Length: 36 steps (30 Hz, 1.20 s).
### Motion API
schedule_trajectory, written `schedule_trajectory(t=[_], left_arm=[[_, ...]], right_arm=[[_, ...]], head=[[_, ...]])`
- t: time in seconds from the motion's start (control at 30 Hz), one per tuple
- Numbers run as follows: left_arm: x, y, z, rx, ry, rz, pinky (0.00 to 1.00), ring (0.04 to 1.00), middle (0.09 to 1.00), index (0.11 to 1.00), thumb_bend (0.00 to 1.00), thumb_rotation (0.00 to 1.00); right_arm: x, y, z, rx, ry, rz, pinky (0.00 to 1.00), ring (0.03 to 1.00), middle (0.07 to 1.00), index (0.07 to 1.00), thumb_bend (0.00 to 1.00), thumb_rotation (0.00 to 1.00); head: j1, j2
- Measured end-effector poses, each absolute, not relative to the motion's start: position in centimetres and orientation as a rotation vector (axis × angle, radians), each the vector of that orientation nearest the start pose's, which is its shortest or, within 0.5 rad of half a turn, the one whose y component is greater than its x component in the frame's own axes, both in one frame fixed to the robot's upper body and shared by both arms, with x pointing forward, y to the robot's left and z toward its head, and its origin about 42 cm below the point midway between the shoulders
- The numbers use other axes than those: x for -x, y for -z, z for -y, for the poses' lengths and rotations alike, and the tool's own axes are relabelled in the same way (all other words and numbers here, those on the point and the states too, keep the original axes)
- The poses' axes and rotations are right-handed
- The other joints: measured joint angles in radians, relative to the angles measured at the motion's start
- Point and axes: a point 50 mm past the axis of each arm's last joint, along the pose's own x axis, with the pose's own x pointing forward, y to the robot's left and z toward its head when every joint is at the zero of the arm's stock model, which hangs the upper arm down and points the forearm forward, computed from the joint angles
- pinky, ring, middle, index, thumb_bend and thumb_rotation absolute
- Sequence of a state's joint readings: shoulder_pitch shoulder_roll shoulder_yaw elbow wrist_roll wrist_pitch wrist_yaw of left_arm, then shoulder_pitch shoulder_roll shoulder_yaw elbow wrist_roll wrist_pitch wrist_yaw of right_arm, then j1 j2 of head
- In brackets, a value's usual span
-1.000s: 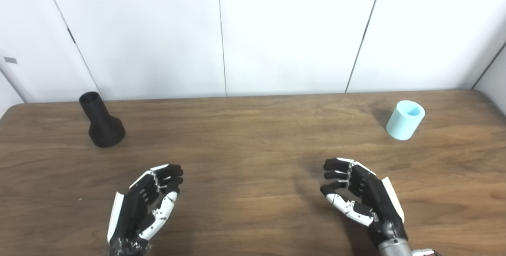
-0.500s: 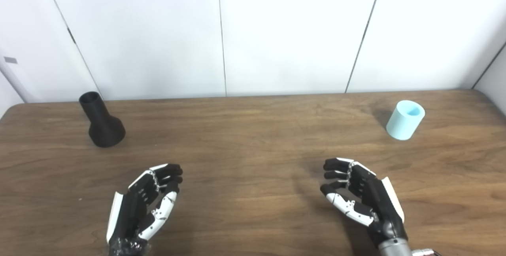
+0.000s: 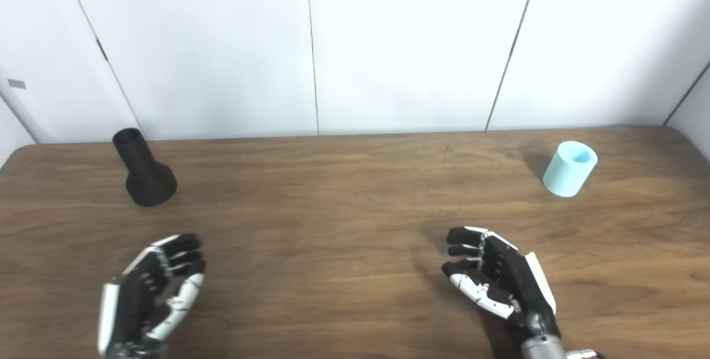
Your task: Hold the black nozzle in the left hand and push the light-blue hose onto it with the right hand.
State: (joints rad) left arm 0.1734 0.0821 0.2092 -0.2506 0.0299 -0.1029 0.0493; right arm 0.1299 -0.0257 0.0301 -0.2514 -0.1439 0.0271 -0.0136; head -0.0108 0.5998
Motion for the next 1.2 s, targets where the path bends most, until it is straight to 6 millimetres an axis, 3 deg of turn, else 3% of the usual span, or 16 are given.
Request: schedule_trajectory(t=[0.13,0.2,0.3,0.43,0.53,0.6,0.87,0.97,1.0,1.2], left_arm=[[-21.5,-13.9,-33.2,-0.249,-0.357,0.142,0.56,0.6,0.637,0.626,0.62,0.14],[-21.2,-14.2,-34.8,-0.279,-0.403,0.114,0.53,0.57,0.611,0.602,0.71,0.19],[-20.9,-14.3,-36.2,-0.323,-0.477,0.069,0.51,0.577,0.616,0.625,0.77,0.23],[-20.9,-14.2,-36.8,-0.372,-0.497,0.031,0.6,0.654,0.658,0.681,0.78,0.23],[-21.0,-13.9,-37.4,-0.38,-0.512,0.022,0.61,0.66,0.681,0.701,0.85,0.29],[-21.3,-13.8,-37.6,-0.376,-0.521,0.026,0.61,0.666,0.684,0.703,0.89,0.31],[-22.1,-13.6,-38.4,-0.355,-0.547,0.02,0.65,0.708,0.724,0.758,0.92,0.36],[-22.6,-13.7,-38.7,-0.382,-0.543,0.017,0.69,0.737,0.743,0.782,0.92,0.34],[-22.8,-13.7,-38.7,-0.383,-0.544,0.014,0.71,0.753,0.757,0.793,0.91,0.33],[-24.3,-14.2,-38.2,-0.43,-0.54,-0.018,0.8,0.814,0.798,0.835,0.88,0.28]], right_arm=[[-24.5,-12.9,21.8,0.167,0.023,0.106,0.55,0.658,0.683,0.654,0.26,0.21],[-24.5,-12.9,22.0,0.165,0.028,0.108,0.56,0.662,0.686,0.655,0.26,0.19],[-24.5,-12.8,22.4,0.168,0.032,0.106,0.57,0.669,0.69,0.66,0.26,0.17],[-24.5,-12.9,23.4,0.174,0.035,0.107,0.57,0.675,0.698,0.665,0.24,0.12],[-24.5,-13.0,24.6,0.162,0.042,0.107,0.58,0.685,0.703,0.666,0.24,0.03],[-24.5,-13.0,25.2,0.153,0.04,0.111,0.59,0.688,0.705,0.671,0.23,0.01],[-24.7,-12.8,26.6,0.161,0.043,0.108,0.59,0.688,0.7,0.663,0.23,0.0],[-24.9,-13.0,26.9,0.158,0.052,0.116,0.61,0.692,0.712,0.679,0.22,0.0],[-25.0,-13.1,27.0,0.159,0.053,0.116,0.61,0.695,0.714,0.681,0.22,0.0],[-25.3,-12.4,27.8,0.131,0.053,0.091,0.63,0.71,0.722,0.692,0.22,0.0]], head=[[0.014,-0.012],[0.017,-0.012],[0.032,-0.014],[0.153,-0.015],[0.23,-0.015],[0.23,-0.015],[0.365,-0.014],[0.382,-0.015],[0.426,-0.018],[0.497,-0.038]])
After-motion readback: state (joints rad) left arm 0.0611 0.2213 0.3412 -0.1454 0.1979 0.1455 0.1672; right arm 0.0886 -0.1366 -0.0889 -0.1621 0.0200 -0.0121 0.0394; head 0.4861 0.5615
